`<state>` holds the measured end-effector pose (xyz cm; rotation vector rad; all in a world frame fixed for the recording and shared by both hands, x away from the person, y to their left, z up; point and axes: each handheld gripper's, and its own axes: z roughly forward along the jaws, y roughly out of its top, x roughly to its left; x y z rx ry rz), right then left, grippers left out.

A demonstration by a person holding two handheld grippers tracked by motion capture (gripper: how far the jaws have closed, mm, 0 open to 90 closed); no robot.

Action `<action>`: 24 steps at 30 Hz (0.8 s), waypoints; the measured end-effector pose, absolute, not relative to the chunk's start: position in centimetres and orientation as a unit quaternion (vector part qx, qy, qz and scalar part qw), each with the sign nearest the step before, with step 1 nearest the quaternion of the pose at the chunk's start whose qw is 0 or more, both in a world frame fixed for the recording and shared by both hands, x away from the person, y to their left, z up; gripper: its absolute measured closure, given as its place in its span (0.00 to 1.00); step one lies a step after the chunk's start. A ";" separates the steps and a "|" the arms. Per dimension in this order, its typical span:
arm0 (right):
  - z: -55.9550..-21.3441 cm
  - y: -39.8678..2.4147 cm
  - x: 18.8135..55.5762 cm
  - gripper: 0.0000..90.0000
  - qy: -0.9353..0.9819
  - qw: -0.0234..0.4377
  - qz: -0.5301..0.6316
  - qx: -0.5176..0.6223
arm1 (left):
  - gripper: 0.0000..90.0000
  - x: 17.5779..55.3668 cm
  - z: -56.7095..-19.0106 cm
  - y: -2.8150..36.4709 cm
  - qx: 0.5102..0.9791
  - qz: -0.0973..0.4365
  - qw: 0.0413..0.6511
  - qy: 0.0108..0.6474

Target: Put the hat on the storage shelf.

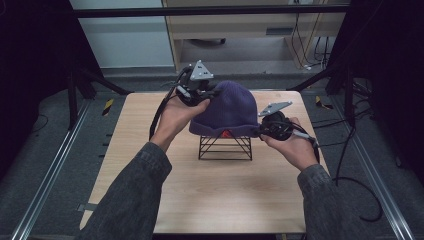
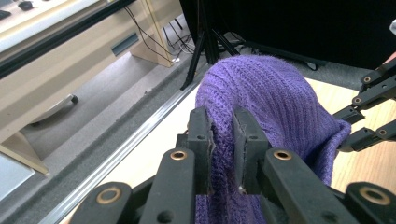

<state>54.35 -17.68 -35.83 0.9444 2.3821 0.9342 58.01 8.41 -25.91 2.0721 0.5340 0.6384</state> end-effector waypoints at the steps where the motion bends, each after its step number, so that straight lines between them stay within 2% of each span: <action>1: -35.9 -17.6 54.4 0.81 0.856 0.206 0.332 0.337 | 0.87 58.0 -26.0 8.4 0.837 0.256 0.435 0.214; 24: -38.7 -17.7 54.5 0.81 0.859 0.191 0.324 0.349 | 0.87 57.8 -28.8 8.5 0.842 0.236 0.435 0.216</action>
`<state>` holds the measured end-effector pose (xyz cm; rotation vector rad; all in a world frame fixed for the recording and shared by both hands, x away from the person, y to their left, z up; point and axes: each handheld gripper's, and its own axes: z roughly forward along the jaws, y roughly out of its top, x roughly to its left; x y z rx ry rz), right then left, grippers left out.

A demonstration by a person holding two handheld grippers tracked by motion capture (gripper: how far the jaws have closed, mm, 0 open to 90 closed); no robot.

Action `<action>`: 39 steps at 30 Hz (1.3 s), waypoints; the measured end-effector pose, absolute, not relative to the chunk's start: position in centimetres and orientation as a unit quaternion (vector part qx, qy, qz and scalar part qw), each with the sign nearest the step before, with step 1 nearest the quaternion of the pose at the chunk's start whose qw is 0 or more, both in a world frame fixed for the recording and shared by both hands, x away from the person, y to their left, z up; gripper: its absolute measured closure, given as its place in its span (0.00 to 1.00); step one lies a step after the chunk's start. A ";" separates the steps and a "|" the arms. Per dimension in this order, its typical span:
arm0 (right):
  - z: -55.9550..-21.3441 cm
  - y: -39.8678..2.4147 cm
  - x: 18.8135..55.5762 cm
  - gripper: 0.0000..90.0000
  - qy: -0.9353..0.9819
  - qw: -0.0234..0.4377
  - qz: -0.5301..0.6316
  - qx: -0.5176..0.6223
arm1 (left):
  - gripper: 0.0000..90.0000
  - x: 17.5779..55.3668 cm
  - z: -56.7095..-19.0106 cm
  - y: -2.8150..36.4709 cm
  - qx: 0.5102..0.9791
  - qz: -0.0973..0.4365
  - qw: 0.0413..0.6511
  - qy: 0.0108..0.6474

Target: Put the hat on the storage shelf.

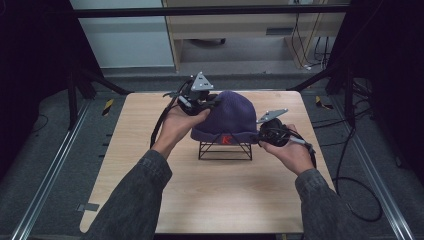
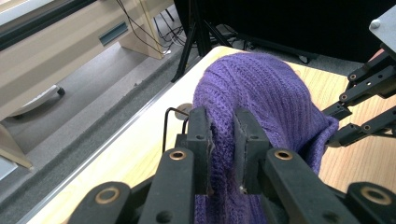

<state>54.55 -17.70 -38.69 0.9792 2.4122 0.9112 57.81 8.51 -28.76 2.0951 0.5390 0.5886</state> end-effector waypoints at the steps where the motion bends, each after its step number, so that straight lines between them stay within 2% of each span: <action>1: -38.7 -17.7 54.5 0.81 0.858 0.190 0.326 0.350 | 0.87 57.8 -28.8 8.5 0.841 0.236 0.436 0.215; 39: -40.6 -17.9 54.3 0.81 0.859 0.182 0.318 0.357 | 0.85 57.5 -31.2 8.6 0.845 0.224 0.437 0.212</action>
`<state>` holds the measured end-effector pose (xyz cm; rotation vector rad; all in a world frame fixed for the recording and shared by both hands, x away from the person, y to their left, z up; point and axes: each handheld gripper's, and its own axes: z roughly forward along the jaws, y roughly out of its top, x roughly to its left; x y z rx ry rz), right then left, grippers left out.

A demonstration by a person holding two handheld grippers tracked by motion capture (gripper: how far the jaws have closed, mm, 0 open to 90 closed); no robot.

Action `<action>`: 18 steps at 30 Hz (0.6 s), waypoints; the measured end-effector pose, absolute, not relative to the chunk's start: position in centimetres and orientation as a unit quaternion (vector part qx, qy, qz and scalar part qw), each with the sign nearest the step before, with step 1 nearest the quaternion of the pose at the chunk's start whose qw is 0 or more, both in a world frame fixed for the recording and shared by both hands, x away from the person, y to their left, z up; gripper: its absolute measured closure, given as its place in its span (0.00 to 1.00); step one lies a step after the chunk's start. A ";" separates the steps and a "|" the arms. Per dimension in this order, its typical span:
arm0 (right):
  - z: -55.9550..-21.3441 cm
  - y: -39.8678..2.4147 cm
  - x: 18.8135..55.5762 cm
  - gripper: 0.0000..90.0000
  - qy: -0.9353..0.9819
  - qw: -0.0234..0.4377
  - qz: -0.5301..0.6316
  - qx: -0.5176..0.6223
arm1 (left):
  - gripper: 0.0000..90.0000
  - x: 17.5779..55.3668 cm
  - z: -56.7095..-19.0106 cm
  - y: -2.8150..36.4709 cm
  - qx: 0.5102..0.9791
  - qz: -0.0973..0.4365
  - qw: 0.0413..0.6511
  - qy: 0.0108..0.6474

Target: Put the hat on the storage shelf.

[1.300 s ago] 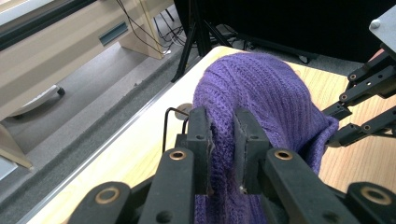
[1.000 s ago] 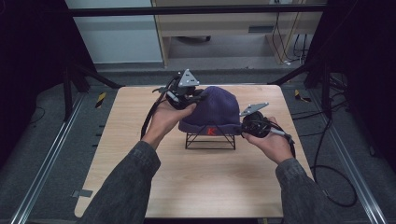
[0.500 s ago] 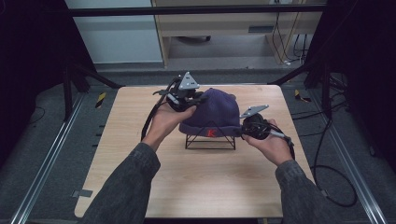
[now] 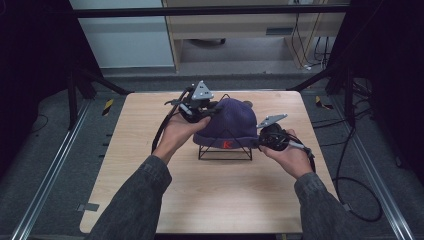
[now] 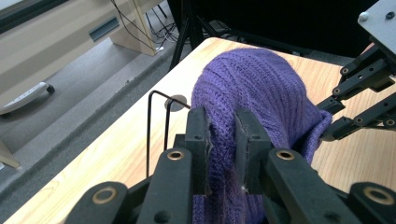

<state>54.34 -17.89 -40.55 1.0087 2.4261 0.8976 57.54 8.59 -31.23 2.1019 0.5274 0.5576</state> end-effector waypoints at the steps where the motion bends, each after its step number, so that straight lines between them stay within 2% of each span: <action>1: -40.7 -17.9 54.3 0.81 0.860 0.180 0.316 0.358 | 0.85 57.5 -31.3 8.6 0.845 0.223 0.437 0.213; 18: -43.2 -17.7 54.2 0.80 0.861 0.166 0.312 0.366 | 0.85 57.4 -33.4 9.0 0.853 0.213 0.426 0.212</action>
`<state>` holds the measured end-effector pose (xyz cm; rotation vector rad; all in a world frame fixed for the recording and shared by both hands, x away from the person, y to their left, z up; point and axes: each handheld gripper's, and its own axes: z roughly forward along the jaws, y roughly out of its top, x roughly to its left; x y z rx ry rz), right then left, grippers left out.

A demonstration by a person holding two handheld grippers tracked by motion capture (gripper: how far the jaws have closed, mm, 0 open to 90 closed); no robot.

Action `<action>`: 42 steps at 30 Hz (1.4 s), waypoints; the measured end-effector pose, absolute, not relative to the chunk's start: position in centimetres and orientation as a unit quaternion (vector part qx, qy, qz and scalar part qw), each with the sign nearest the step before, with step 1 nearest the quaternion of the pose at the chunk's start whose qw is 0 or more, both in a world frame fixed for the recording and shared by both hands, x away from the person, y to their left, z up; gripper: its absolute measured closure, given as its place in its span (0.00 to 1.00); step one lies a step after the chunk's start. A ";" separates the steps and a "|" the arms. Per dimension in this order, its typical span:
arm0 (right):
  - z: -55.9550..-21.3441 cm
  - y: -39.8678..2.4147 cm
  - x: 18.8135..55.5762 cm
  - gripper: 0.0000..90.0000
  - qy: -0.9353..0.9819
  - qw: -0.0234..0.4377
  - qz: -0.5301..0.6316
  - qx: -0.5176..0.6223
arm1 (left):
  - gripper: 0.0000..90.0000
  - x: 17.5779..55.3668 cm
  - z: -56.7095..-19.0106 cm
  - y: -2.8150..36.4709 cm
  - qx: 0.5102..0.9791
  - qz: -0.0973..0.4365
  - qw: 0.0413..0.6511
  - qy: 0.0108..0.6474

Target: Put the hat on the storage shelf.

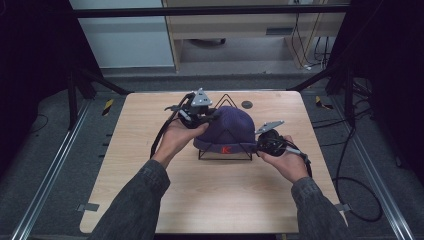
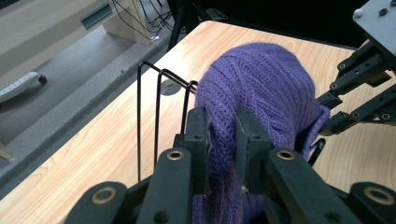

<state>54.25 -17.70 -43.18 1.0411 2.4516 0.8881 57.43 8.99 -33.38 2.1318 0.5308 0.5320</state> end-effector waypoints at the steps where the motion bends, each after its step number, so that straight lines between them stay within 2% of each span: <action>1: -43.3 -17.6 54.3 0.80 0.861 0.166 0.312 0.365 | 0.85 57.4 -33.5 9.0 0.853 0.213 0.426 0.212; 23: -44.8 -17.8 54.1 0.80 0.865 0.158 0.299 0.371 | 0.81 57.1 -35.7 9.8 0.859 0.197 0.420 0.218; 29: -44.7 -17.8 54.0 0.78 0.864 0.157 0.300 0.373 | 0.76 57.0 -35.5 9.9 0.855 0.197 0.425 0.222; 33: -44.6 -17.9 53.8 0.72 0.864 0.158 0.298 0.375 | 0.66 56.7 -35.1 10.1 0.845 0.199 0.442 0.227; 42: -43.9 -18.5 52.8 0.68 0.858 0.161 0.312 0.373 | 0.61 55.7 -34.0 11.0 0.843 0.206 0.444 0.223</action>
